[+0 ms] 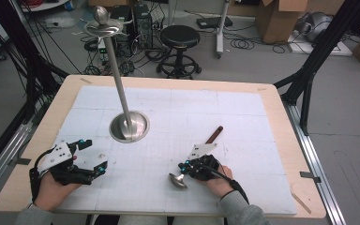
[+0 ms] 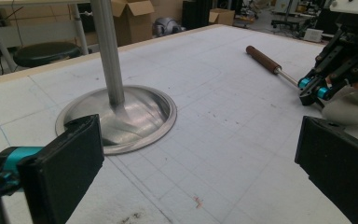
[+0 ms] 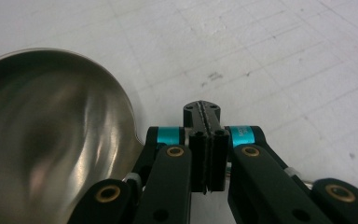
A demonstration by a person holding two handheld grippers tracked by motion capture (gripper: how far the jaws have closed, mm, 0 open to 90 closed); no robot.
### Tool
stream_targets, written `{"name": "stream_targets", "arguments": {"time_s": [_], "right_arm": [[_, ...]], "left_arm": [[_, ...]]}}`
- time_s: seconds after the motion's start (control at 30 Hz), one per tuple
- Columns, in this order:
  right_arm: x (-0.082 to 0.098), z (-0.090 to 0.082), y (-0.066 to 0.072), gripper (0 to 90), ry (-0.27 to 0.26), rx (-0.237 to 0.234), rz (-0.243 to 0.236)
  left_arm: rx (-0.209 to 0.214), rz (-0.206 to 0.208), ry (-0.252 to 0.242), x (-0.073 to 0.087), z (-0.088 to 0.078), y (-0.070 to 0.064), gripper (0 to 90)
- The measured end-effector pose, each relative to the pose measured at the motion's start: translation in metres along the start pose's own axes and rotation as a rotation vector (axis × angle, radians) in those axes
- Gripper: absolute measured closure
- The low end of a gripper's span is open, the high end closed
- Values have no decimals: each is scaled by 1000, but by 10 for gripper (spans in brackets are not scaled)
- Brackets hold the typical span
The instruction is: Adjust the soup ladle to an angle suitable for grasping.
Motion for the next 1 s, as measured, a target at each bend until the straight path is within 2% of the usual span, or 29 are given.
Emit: {"name": "stream_targets", "arguments": {"time_s": [0.13,0.73,0.97,1.0], "right_arm": [[8,-10,0,900,3,-16,8],[33,-39,1,900,34,-31,12],[35,-42,1,900,40,-27,2],[35,-42,2,900,43,-34,21]], "left_arm": [[1,1,3,0,1,0,17],[1,4,11,1,2,0,17],[-1,6,12,1,2,0,17],[-4,9,11,1,2,0,17]]}}
Point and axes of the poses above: each handheld gripper's, and its own axes: z roughly forward along the jaws, x roughly out of its underside, y roughly to its left, the point moved 4 cm from there along z, roughly forward along the jaws, and after that the axes turned 3 degrees about x, right-handed, at the moved point
